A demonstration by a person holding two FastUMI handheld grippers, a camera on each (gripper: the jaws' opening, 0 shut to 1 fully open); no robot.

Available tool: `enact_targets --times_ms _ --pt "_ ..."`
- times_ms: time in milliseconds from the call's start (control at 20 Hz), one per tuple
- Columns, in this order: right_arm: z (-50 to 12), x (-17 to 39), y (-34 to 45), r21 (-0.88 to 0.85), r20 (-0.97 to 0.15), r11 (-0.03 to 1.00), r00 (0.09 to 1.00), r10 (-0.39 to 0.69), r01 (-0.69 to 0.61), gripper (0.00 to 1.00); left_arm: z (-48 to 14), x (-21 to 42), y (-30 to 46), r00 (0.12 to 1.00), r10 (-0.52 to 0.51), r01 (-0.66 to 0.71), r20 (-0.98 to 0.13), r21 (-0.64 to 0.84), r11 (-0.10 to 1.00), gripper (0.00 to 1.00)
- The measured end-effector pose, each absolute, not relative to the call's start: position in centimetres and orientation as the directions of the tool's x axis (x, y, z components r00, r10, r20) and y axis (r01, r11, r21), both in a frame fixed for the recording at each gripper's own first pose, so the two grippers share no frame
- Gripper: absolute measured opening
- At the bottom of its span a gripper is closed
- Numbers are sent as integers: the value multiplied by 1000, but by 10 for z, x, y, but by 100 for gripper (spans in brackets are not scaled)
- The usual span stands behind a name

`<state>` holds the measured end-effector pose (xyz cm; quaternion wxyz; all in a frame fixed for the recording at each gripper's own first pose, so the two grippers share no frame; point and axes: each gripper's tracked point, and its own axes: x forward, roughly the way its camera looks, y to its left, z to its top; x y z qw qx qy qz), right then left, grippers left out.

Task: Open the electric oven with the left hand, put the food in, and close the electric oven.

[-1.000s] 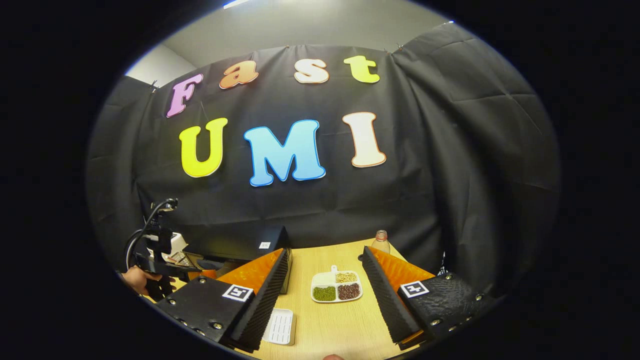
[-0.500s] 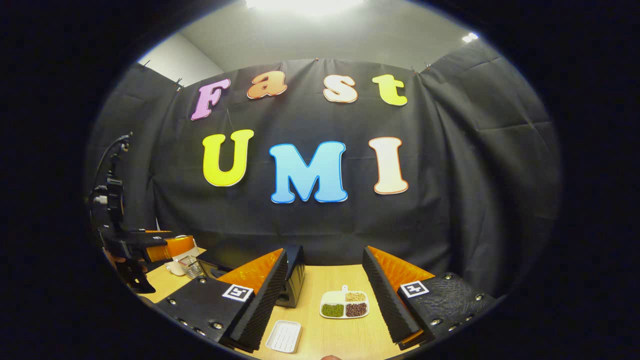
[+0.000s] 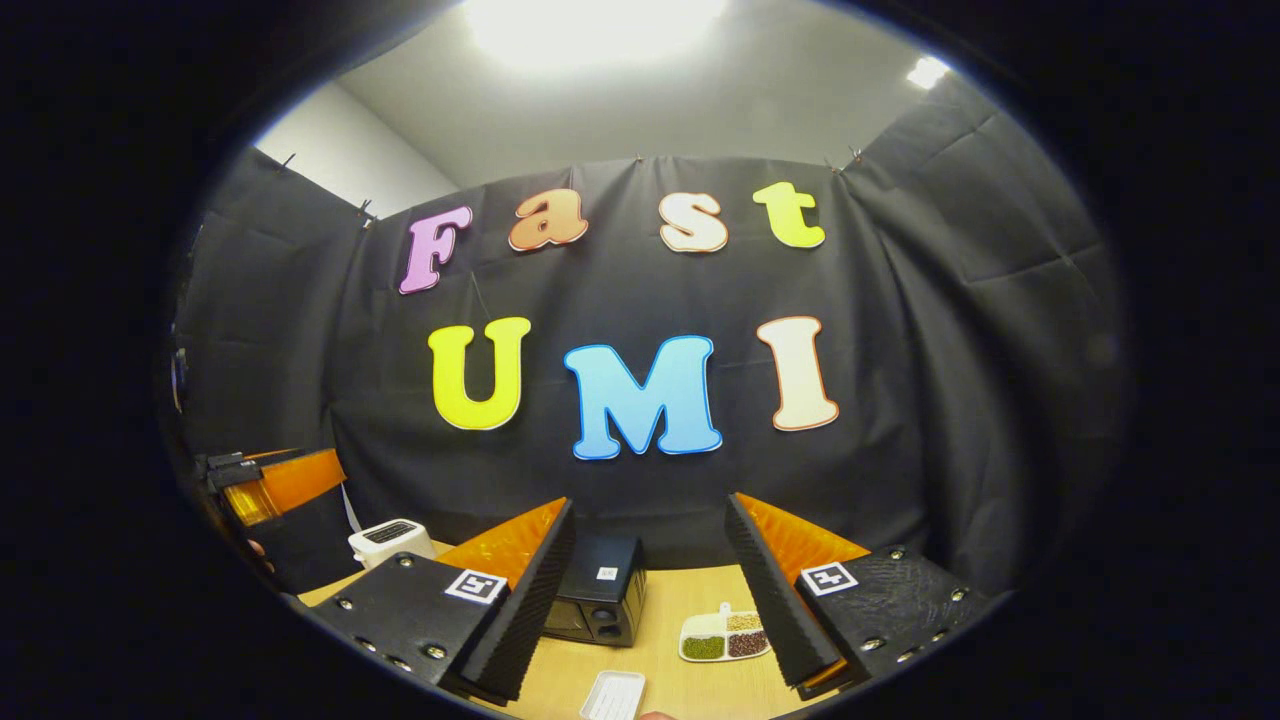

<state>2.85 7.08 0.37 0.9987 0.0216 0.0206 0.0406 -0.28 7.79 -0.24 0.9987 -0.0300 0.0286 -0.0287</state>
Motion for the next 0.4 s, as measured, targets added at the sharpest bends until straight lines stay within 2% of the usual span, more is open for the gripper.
enact_targets --times_ms 50,250,300,400 --pt "6 28 75 46 -38 996 996 83 -81 92 -1 -4 81 997 -62 60 -51 -51 997 97" --pt "11 25 82 30 -36 998 997 62 -61 91 -6 -10 86 995 -87 84 -54 -53 995 97" --pt "11 24 85 28 -35 998 998 58 -57 91 -8 -9 89 994 -91 88 -52 -58 994 92" --pt "10 21 90 20 -41 999 998 46 -45 92 -11 -8 96 993 -102 99 -54 -62 993 92"
